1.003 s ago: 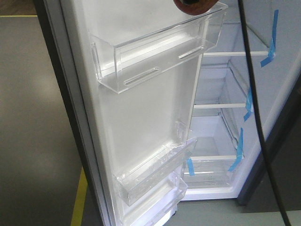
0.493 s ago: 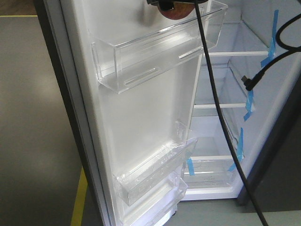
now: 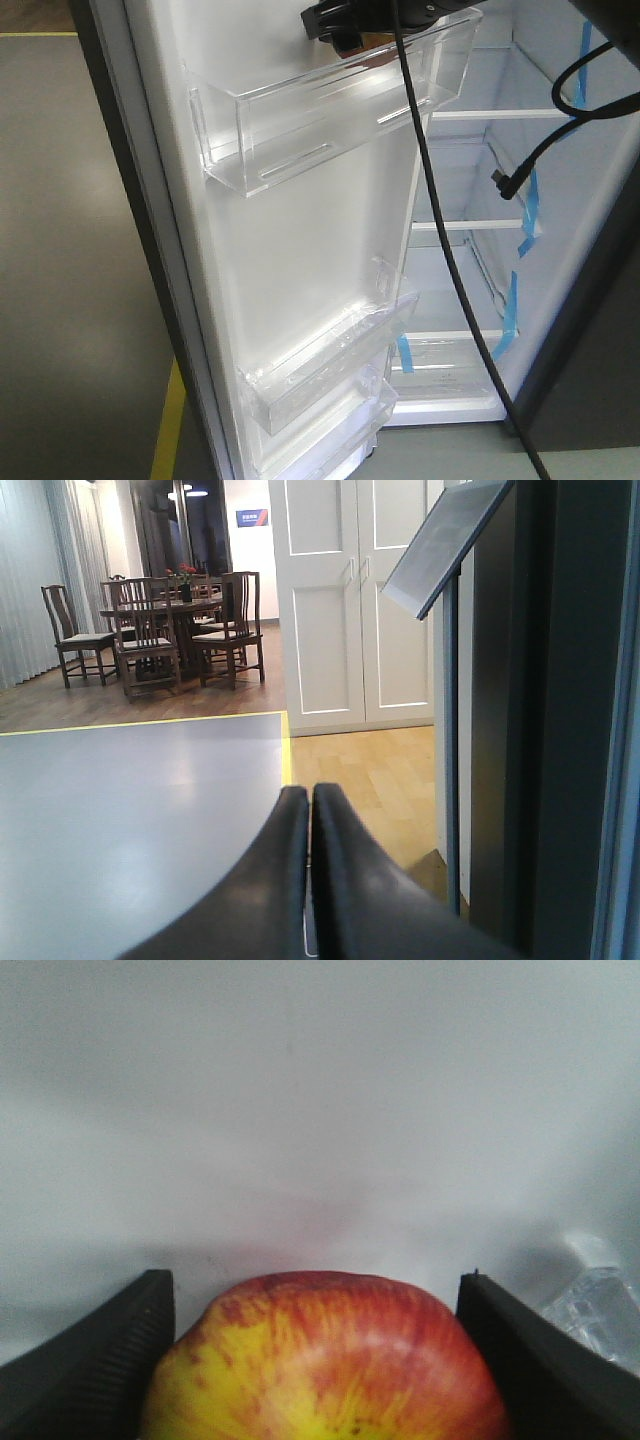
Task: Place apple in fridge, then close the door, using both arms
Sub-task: 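Raise the right gripper and lower the apple into the upper door bin, then open the right gripper and withdraw it from the bin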
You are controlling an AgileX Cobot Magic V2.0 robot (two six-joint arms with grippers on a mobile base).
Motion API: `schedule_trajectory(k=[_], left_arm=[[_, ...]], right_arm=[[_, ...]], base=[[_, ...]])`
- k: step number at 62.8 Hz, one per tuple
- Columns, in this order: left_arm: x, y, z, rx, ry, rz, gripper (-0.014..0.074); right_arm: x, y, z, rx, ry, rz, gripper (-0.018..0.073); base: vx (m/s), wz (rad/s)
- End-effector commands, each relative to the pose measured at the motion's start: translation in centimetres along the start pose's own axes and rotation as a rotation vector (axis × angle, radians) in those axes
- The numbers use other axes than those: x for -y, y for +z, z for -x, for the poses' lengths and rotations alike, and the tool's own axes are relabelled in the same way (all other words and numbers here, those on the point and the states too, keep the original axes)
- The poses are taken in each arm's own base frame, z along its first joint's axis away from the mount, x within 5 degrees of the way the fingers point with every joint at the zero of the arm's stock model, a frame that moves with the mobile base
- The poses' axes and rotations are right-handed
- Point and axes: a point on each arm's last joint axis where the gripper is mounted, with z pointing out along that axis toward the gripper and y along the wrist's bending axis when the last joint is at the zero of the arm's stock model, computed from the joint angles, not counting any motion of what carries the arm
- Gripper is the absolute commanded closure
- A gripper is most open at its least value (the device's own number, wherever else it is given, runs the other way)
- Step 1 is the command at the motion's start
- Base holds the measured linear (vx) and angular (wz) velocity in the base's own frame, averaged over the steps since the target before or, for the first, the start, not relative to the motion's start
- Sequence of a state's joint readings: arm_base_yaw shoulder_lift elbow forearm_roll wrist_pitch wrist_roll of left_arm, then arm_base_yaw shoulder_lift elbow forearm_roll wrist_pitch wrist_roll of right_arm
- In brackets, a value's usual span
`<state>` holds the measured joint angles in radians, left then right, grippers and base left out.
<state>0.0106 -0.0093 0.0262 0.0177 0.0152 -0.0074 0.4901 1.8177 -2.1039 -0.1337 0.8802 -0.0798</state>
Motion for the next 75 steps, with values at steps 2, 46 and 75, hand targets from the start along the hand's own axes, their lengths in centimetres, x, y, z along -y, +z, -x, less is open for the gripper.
schedule_trajectory(k=[2, 46, 75], left_arm=[[0.0, 0.2, -0.2, 0.026, -0.012, 0.0, 0.0603], [0.0, 0.2, -0.2, 0.026, -0.012, 0.0, 0.0603], [0.0, 0.2, -0.2, 0.026, -0.012, 0.0, 0.0603]], right_arm=[[1.0, -4.2, 2.6, 0.179, 0.001, -0.037, -0.0033], [1.2, -15.9, 0.2, 0.331, 0.056, 0.003, -0.0035], [-1.4, -20.1, -14.2, 0.267, 0.14, 0.099, -0.0035]], base=[[0.0, 0.0], [0.0, 0.0], [0.0, 0.0]])
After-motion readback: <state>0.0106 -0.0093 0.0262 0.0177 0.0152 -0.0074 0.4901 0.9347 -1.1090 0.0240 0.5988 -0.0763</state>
